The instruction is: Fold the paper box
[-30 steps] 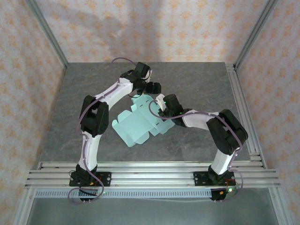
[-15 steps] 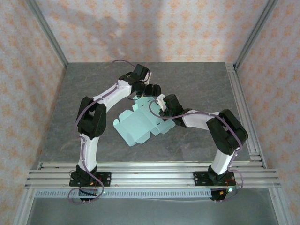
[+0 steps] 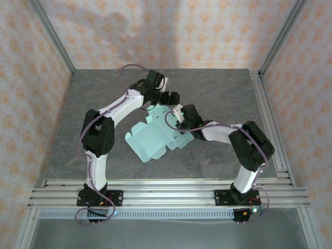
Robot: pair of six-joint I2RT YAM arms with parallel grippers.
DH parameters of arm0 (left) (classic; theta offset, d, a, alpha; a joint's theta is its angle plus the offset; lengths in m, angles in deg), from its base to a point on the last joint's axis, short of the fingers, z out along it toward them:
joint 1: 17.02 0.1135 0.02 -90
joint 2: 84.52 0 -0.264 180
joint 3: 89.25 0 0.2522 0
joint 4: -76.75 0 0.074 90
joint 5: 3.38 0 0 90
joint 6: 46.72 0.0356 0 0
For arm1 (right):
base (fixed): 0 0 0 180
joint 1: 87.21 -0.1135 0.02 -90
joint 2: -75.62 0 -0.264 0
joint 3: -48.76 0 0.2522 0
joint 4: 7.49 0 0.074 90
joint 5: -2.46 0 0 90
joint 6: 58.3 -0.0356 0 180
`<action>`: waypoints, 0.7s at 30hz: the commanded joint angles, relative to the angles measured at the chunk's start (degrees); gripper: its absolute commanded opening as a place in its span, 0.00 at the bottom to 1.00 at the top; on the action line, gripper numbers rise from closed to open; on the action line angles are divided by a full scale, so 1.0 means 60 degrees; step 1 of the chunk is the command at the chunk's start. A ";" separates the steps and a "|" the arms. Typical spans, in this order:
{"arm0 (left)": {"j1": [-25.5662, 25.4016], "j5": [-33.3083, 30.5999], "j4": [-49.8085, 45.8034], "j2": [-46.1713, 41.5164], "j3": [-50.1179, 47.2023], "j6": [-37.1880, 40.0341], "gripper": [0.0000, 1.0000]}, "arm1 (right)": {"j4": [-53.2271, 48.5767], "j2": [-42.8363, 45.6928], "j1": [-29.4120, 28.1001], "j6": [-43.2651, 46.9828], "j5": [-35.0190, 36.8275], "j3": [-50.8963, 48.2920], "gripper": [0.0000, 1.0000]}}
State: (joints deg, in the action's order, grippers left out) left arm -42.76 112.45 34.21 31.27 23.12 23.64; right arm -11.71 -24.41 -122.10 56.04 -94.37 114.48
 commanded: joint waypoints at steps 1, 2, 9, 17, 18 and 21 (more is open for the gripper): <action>-0.0149 -0.0227 -0.0655 0.0328 0.0845 0.0387 0.91 | 0.0300 0.0190 -0.0073 0.0152 -0.0209 0.0056 0.00; -0.0149 -0.0167 -0.0776 0.0559 0.1053 0.0379 0.91 | 0.0307 0.0202 -0.0073 0.0149 -0.0211 0.0041 0.00; -0.0149 -0.0155 -0.1495 0.1161 0.1644 0.0429 0.91 | 0.0530 0.0408 -0.0074 0.0032 -0.0079 -0.0194 0.00; -0.0179 -0.0191 -0.1605 0.1030 0.1157 0.0410 0.91 | 0.0680 0.0366 -0.0074 0.0060 -0.0034 -0.0210 0.00; -0.0200 -0.0195 -0.1572 0.0971 0.1053 0.0395 0.91 | 0.0703 0.0368 -0.0072 0.0046 -0.0032 -0.0220 0.00; -0.0236 -0.0379 -0.1629 0.0921 0.0858 0.0392 0.91 | 0.0806 0.0424 -0.0073 0.0010 -0.0032 -0.0278 0.00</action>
State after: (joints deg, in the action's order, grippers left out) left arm -43.55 111.20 27.94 37.91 30.55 25.15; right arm -10.95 -24.01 -122.56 56.43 -95.06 112.91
